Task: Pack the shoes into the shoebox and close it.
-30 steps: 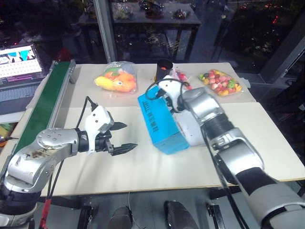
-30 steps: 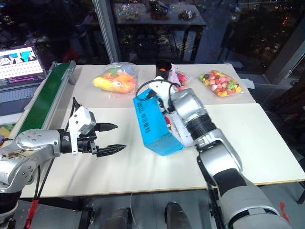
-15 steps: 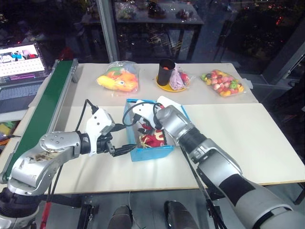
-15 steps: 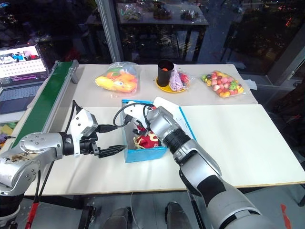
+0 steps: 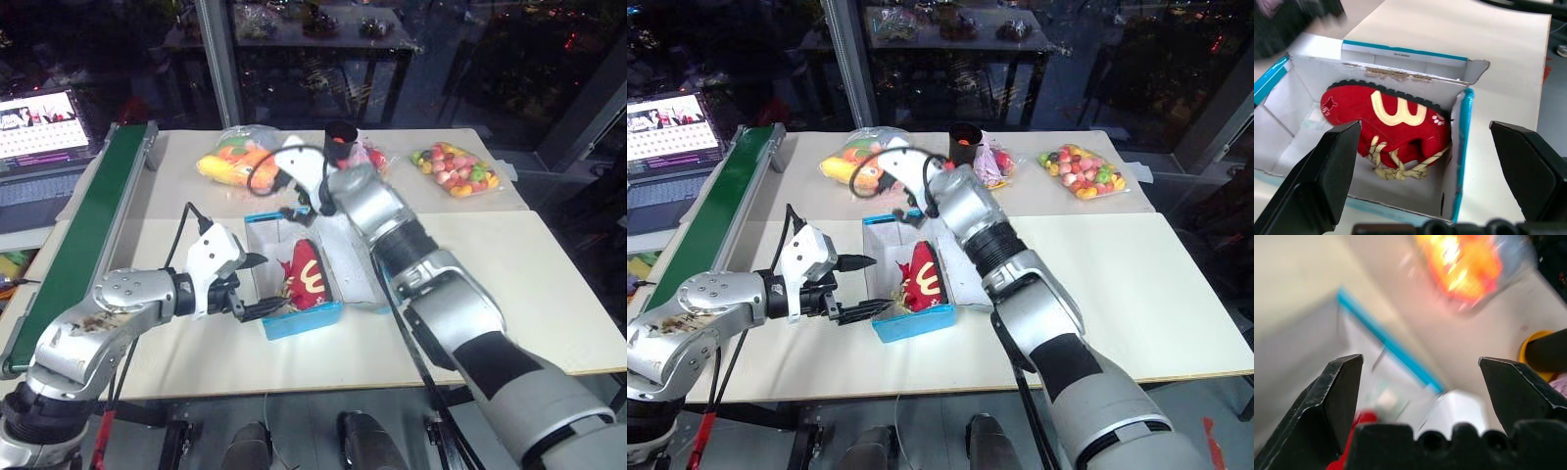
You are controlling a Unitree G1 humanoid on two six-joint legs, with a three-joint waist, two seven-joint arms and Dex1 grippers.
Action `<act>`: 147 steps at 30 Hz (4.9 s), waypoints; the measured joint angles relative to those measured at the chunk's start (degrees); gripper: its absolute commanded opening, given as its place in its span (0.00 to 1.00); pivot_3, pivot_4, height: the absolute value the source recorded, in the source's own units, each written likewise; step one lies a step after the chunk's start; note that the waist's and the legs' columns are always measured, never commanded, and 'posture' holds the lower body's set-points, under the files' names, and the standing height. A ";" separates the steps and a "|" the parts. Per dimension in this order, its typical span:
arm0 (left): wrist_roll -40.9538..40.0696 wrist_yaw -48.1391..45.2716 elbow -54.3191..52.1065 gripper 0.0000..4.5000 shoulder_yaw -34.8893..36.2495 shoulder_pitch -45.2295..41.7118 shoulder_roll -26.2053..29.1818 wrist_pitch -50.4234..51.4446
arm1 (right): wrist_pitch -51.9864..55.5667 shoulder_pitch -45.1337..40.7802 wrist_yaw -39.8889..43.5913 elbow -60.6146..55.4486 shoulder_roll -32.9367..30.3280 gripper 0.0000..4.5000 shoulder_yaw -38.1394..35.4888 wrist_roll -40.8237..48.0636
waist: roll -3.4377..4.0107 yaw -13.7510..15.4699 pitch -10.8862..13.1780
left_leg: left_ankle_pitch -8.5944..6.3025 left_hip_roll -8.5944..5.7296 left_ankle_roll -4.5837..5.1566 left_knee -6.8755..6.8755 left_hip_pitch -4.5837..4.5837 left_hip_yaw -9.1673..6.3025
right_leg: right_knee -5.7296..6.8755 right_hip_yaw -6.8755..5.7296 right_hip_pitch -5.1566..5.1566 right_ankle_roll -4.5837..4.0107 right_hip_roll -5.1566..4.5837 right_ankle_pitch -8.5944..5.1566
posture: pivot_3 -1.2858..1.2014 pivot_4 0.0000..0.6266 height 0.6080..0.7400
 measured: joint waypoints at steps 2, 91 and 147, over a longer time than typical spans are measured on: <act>0.01 -0.03 0.39 1.00 0.48 0.05 0.15 0.02 | 1.36 0.79 1.35 -4.88 -1.53 0.99 -4.48 4.11 | 0.00 0.08 0.00 | 0.00 0.00 0.00 0.00 -0.01 -0.01 | -0.01 -0.01 0.01 0.00 0.00 0.00 | 0.52 0.24 0.95; 12.98 22.95 56.72 0.15 20.08 -21.73 -9.49 -24.09 | 7.50 31.01 7.83 -40.85 -7.72 1.00 -8.45 30.61 | -0.29 3.00 -0.01 | 0.17 0.01 -0.28 0.03 -0.14 -0.06 | 0.06 -0.15 -0.02 -0.10 -0.04 0.06 | 0.52 0.24 0.95; 8.50 17.55 27.20 1.00 3.35 -25.10 -11.35 -1.68 | 29.42 19.06 -22.52 -35.09 -8.97 0.09 -24.72 53.48 | 0.00 -0.56 0.17 | 0.15 -0.02 -0.24 -0.19 -0.13 -0.09 | 0.02 -0.06 -0.12 -0.07 -0.01 -0.02 | 0.52 0.24 0.95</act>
